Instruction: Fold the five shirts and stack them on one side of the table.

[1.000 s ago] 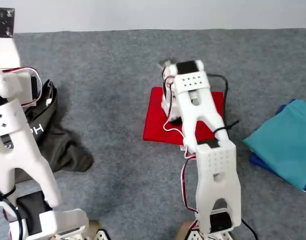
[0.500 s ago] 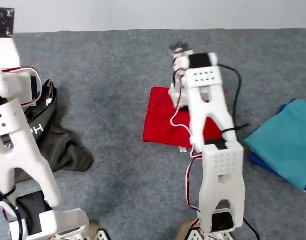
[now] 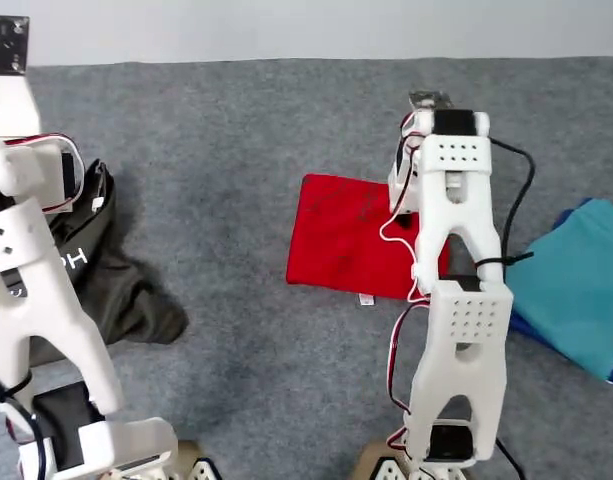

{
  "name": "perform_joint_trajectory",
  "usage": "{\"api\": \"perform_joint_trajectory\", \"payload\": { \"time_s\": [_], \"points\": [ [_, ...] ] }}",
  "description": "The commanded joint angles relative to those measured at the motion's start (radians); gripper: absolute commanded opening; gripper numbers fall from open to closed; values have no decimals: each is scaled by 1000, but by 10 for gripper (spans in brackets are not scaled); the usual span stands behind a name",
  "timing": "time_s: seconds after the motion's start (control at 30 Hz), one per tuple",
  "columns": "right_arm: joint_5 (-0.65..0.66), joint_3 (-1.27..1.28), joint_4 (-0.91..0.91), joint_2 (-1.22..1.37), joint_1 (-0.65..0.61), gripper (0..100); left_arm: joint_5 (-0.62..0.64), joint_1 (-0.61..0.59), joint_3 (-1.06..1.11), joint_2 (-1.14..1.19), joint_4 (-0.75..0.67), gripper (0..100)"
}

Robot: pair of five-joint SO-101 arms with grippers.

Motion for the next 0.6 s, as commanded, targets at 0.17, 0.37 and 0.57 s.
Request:
{"api": "perform_joint_trajectory", "payload": {
  "time_s": [0.17,0.37,0.57],
  "points": [
    [-74,-35,42,-5,-12,339,-9,-6,-4,-29,18,6],
    [-78,41,38,27,-15,339,-9,-6,-4,-29,18,6],
    [-94,40,38,137,-53,336,-9,-5,-4,-29,18,6]
  ]
}}
